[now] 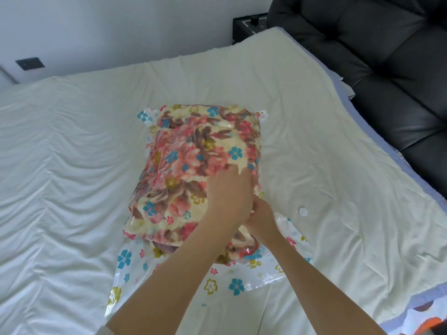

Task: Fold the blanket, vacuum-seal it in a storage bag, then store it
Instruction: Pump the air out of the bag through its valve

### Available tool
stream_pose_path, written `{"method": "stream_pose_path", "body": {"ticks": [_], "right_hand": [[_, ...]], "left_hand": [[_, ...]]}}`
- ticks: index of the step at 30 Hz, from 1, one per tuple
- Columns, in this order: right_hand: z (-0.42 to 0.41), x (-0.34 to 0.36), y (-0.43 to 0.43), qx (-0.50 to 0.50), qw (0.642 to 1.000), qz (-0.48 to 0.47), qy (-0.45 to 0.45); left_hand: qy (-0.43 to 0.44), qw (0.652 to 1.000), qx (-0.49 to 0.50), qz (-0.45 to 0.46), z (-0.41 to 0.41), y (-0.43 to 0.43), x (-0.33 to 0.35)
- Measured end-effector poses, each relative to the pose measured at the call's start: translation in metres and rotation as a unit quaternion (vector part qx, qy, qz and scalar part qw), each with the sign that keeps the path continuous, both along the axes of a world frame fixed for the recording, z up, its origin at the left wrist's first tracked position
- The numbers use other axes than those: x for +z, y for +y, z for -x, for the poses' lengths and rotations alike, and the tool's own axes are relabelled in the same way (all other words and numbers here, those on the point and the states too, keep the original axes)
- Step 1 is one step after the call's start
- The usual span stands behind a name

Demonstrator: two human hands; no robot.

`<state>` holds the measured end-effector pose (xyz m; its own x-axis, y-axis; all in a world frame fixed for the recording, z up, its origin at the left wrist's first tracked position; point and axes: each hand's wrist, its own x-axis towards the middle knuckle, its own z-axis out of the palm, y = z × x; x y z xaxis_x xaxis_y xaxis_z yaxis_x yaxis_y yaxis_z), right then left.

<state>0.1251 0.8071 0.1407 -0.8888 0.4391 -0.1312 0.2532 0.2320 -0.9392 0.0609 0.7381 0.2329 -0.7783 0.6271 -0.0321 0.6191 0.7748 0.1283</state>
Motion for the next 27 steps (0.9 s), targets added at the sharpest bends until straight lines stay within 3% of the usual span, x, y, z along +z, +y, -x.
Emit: {"method": "stream_pose_path", "body": {"ticks": [2, 7, 10, 13, 15, 17, 19, 22, 24, 27], "right_hand": [[-0.002, 0.000, 0.000, 0.010, 1.000, 0.011, 0.009], [-0.004, -0.003, 0.002, -0.001, 1.000, -0.011, 0.004], [-0.002, -0.004, 0.005, 0.016, 1.000, -0.009, 0.011], [0.001, -0.008, 0.006, 0.013, 1.000, 0.010, 0.013], [0.005, -0.012, 0.007, 0.010, 1.000, 0.006, 0.012], [0.007, -0.014, 0.007, 0.004, 1.000, 0.001, 0.005], [0.007, -0.017, 0.006, 0.010, 1.000, -0.016, -0.005], [0.006, -0.016, 0.005, -0.001, 1.000, -0.013, -0.003], [0.008, -0.014, 0.007, -0.001, 1.000, 0.005, -0.008], [0.008, -0.020, 0.008, 0.006, 0.999, 0.038, -0.015]], "left_hand": [[-0.058, 0.995, -0.042, 0.071, -0.003, -0.003, -0.018], [-0.123, 0.992, -0.033, -0.018, -0.007, -0.008, -0.022], [-0.251, 0.952, 0.057, -0.165, -0.009, -0.014, 0.001], [-0.267, 0.882, 0.060, -0.384, -0.005, -0.018, 0.054], [-0.277, 0.838, 0.052, -0.468, -0.003, -0.023, 0.073], [-0.319, 0.833, 0.096, -0.443, -0.004, -0.024, 0.052], [-0.351, 0.849, 0.168, -0.359, -0.010, -0.024, 0.018], [-0.318, 0.875, 0.186, -0.315, -0.012, -0.018, 0.009], [-0.262, 0.875, 0.118, -0.390, -0.011, -0.014, 0.036], [-0.248, 0.834, 0.070, -0.488, -0.020, -0.021, 0.065]]}}
